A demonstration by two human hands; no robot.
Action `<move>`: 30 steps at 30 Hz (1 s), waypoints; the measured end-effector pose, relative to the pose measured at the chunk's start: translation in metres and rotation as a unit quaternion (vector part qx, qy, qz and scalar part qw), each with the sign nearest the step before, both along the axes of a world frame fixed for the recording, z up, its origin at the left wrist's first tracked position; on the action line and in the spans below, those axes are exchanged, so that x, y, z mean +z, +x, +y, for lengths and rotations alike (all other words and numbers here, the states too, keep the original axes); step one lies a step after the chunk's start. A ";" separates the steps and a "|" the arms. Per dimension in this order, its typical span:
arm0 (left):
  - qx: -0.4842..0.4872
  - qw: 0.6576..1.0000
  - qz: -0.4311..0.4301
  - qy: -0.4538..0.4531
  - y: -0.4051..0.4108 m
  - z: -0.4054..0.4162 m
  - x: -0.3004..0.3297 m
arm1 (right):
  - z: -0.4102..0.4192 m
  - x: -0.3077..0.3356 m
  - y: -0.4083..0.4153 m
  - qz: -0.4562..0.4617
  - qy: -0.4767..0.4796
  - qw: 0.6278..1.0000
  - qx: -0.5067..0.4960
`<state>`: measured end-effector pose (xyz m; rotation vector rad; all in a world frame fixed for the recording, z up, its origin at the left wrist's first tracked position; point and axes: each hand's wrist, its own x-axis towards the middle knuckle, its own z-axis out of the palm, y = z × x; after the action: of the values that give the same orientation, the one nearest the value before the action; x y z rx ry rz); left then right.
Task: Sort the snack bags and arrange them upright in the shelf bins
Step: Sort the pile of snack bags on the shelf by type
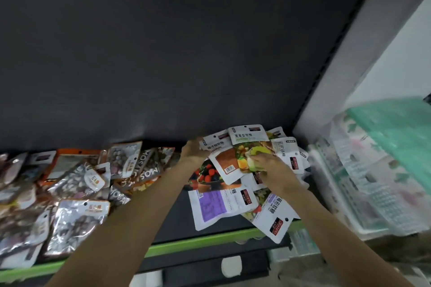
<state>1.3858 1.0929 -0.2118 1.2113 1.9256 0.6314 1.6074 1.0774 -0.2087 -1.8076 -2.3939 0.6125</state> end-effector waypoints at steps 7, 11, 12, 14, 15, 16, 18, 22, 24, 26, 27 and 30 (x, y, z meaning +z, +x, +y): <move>-0.016 0.991 0.094 0.093 -0.061 -0.046 0.009 | 0.006 0.015 -0.071 0.075 0.112 0.990 0.037; -0.098 0.941 0.323 -0.020 -0.118 -0.084 0.014 | -0.006 0.004 -0.134 0.115 0.104 0.983 0.094; -0.101 0.932 0.344 -0.048 -0.132 -0.090 0.010 | -0.008 -0.001 -0.150 0.122 0.088 0.984 0.098; -0.091 0.934 0.339 -0.067 -0.159 -0.098 0.001 | -0.013 -0.013 -0.179 0.117 0.059 0.986 0.108; -0.090 0.938 0.329 -0.066 -0.169 -0.100 -0.005 | -0.016 -0.020 -0.192 0.105 0.035 0.987 0.113; -0.099 0.941 0.318 -0.065 -0.177 -0.102 -0.010 | -0.018 -0.027 -0.204 0.096 0.007 0.989 0.116; -0.144 0.941 0.301 -0.062 -0.186 -0.103 -0.017 | -0.025 -0.039 -0.224 0.084 -0.060 0.987 0.120; -0.204 0.920 0.329 -0.050 -0.195 -0.102 -0.021 | -0.032 -0.055 -0.246 0.041 -0.093 0.987 0.124; -0.218 0.902 0.371 -0.040 -0.205 -0.102 -0.023 | -0.029 -0.054 -0.246 0.043 -0.104 0.986 0.121; -0.215 0.892 0.395 -0.054 -0.217 -0.103 -0.018 | -0.027 -0.052 -0.243 0.050 -0.128 0.982 0.127; -0.209 0.892 0.397 -0.060 -0.223 -0.103 -0.015 | -0.027 -0.051 -0.242 0.047 -0.133 0.981 0.132; -0.196 0.898 0.391 -0.041 -0.241 -0.103 -0.009 | -0.032 -0.048 -0.244 0.043 -0.133 0.983 0.118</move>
<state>1.1445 0.9900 -0.2208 1.9200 2.1803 -0.2014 1.3634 1.0451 -0.2569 -1.5514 -2.5898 1.0600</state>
